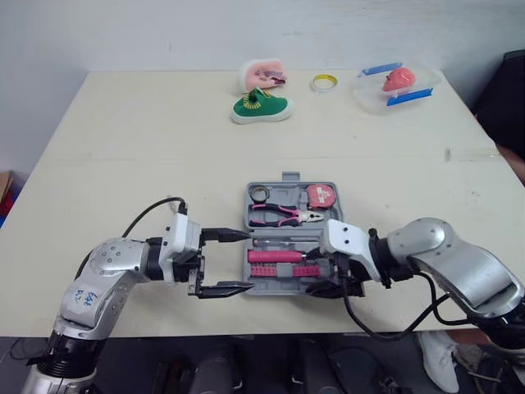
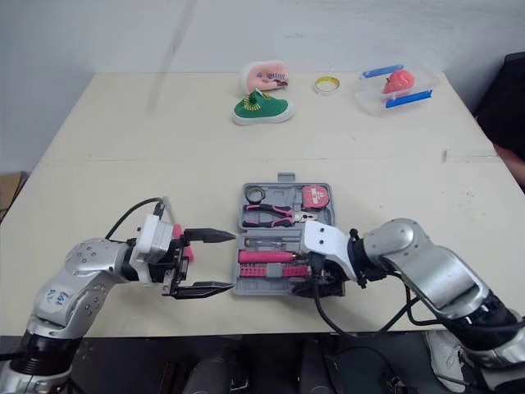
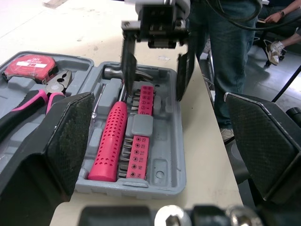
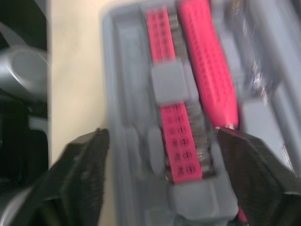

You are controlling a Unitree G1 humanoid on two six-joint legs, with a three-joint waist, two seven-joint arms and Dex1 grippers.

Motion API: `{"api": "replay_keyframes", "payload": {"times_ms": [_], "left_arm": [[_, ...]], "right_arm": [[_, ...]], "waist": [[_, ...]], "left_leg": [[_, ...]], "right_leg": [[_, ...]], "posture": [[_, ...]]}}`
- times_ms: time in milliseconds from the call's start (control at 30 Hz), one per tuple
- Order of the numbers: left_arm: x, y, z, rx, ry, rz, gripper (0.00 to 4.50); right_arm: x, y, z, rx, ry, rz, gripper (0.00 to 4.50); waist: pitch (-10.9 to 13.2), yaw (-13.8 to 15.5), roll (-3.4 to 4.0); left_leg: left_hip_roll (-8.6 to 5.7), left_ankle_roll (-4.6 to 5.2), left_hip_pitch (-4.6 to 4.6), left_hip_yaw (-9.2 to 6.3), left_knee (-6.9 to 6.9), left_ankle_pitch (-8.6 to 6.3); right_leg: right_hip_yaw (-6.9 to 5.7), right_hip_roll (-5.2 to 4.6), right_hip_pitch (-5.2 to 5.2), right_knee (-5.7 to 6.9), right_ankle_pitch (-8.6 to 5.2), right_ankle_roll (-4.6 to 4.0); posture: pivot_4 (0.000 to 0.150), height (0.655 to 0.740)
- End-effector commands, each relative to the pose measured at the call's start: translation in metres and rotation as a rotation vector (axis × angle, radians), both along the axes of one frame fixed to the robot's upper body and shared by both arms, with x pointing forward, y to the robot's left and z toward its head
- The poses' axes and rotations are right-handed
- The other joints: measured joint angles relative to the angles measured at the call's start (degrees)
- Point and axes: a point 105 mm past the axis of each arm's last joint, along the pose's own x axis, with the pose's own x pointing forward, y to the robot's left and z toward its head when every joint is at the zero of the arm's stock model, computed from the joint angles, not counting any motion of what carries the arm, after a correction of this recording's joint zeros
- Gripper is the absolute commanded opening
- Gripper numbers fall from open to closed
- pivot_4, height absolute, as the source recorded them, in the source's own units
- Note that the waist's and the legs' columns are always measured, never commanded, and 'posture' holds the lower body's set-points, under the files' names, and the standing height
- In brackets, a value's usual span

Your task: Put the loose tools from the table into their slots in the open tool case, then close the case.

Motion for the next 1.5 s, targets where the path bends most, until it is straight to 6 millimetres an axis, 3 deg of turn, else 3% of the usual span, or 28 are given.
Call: {"api": "replay_keyframes", "payload": {"times_ms": [33, 300, 500, 633, 733, 1200, 1500], "left_arm": [[-0.005, 0.001, 0.007, -0.009, -0.033, -0.008, 4.5], [-0.003, 0.003, 0.008, -0.013, -0.039, 0.004, 4.5], [-0.001, 0.004, 0.006, -0.015, -0.041, 0.011, 4.5], [-0.001, 0.004, 0.006, -0.013, -0.043, 0.012, 4.5], [0.0, 0.005, 0.006, -0.01, -0.046, 0.017, 4.5], [-0.002, 0.009, 0.005, 0.0, -0.051, 0.04, 4.5], [-0.003, 0.012, 0.004, 0.01, -0.049, 0.06, 4.5]], "right_arm": [[-0.007, -0.006, 0.026, 0.08, -0.072, 0.062, 3.55], [-0.014, -0.02, 0.041, 0.28, -0.159, 0.14, 3.55], [-0.007, -0.03, 0.023, 0.385, -0.203, 0.095, 3.55], [0.001, -0.029, 0.01, 0.406, -0.212, 0.078, 1.75], [0.006, -0.03, -0.006, 0.368, -0.219, 0.077, 0.07], [0.015, -0.032, -0.052, 0.198, -0.208, 0.078, 0.02], [0.015, -0.034, -0.066, 0.088, -0.22, 0.1, 0.02]], "waist": [[0.0, 0.03, -0.01], [0.01, 0.24, -0.02], [-0.01, 0.19, -0.04], [-0.01, 0.1, -0.04], [-0.01, 0.11, -0.04], [-0.01, 0.07, -0.03], [-0.07, 0.04, -0.13]], "left_leg": [[0.0, 0.01, 0.0, -0.01, 0.01, 0.0], [-0.02, 0.04, 0.01, -0.05, 0.03, 0.02], [-0.02, 0.05, 0.05, -0.06, 0.05, 0.03], [-0.02, 0.06, 0.08, -0.04, 0.06, 0.03], [-0.01, 0.05, 0.09, -0.04, 0.06, 0.03], [-0.01, 0.05, 0.11, -0.04, 0.16, 0.04], [0.0, 0.03, 0.37, -0.05, 0.11, 0.02]], "right_leg": [[-0.01, 0.0, 0.02, 0.0, 0.0, 0.0], [-0.05, -0.01, 0.08, -0.01, 0.02, 0.03], [-0.06, -0.01, 0.14, 0.0, 0.02, 0.04], [-0.04, 0.0, 0.14, 0.03, 0.03, 0.04], [-0.05, 0.0, 0.14, 0.02, 0.03, 0.04], [-0.03, -0.01, 0.17, 0.08, 0.03, 0.04], [0.01, -0.02, 0.38, 0.08, 0.02, 0.04]], "posture": [[0.15, 0.74], [0.15, 0.74], [0.15, 0.74], [0.15, 0.74], [0.15, 0.74], [0.15, 0.74], [0.15, 0.74]]}}
